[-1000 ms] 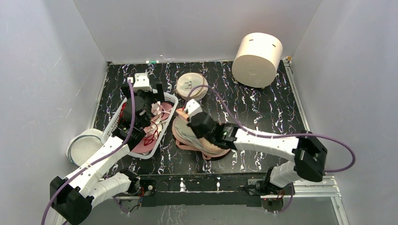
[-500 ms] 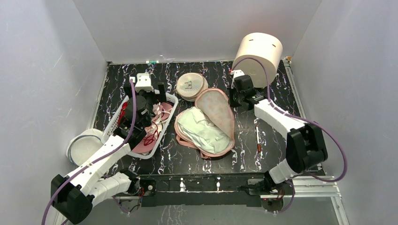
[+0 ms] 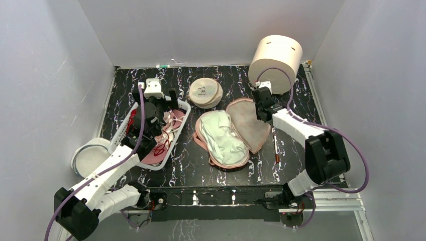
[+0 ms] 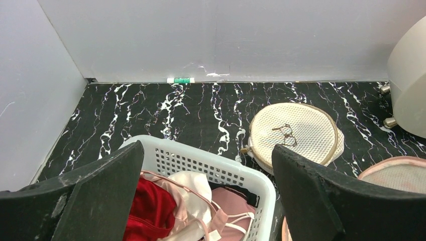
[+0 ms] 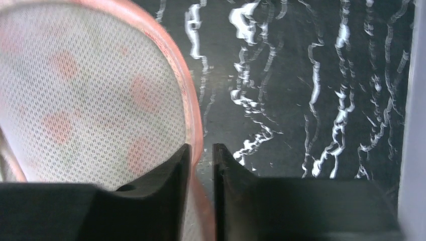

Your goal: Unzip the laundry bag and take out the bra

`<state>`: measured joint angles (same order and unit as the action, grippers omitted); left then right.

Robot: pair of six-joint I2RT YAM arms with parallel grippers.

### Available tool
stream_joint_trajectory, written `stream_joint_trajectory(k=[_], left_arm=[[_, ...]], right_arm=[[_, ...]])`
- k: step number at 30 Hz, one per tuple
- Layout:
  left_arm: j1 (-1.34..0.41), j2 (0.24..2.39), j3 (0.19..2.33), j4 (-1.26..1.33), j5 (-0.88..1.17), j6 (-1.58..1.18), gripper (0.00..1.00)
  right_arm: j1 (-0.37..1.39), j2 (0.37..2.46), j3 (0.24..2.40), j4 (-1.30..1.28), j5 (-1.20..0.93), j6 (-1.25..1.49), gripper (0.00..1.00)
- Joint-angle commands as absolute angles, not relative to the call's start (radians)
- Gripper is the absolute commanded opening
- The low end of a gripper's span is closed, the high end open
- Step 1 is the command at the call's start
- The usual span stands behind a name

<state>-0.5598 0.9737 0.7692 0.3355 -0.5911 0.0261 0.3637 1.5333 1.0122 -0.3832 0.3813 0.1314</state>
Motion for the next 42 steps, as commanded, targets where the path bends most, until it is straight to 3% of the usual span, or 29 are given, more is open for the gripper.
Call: stream_joint_trajectory(k=[1, 4, 7, 9, 12, 14, 23, 34, 42], left_arm=[[-0.559, 0.949, 0.779, 0.348, -0.583, 0.014, 0.98], [-0.559, 0.952, 0.779, 0.347, -0.579, 0.009, 0.98], [-0.56, 0.96, 0.782, 0.34, -0.572, 0.004, 0.98], [-0.56, 0.963, 0.785, 0.335, -0.562, -0.003, 0.98], [-0.559, 0.973, 0.784, 0.329, -0.54, -0.013, 0.98], [-0.561, 0.983, 0.785, 0.326, -0.522, -0.02, 0.98], [-0.581, 1.036, 0.806, 0.285, -0.383, -0.057, 0.98], [-0.727, 1.212, 0.875, 0.203, -0.103, -0.063, 0.98], [-0.762, 1.231, 0.867, 0.065, 0.287, -0.263, 0.98]], right_arm=[[0.354, 1.492, 1.05, -0.412, 0.611, 0.173, 0.32], [0.355, 1.488, 1.155, -0.553, 0.634, 0.183, 0.45], [0.364, 1.419, 1.187, -0.586, 0.526, 0.172, 0.54], [0.371, 1.352, 1.155, -0.552, 0.335, 0.144, 0.62], [0.374, 1.269, 1.018, -0.431, -0.118, 0.164, 0.69], [0.38, 1.239, 0.911, -0.326, -0.261, 0.194, 0.7], [0.352, 1.297, 0.715, -0.164, -0.125, 0.325, 0.88], [0.249, 1.324, 0.577, -0.019, -0.183, 0.365, 0.91], [0.247, 1.246, 0.534, 0.023, -0.214, 0.341, 0.93]])
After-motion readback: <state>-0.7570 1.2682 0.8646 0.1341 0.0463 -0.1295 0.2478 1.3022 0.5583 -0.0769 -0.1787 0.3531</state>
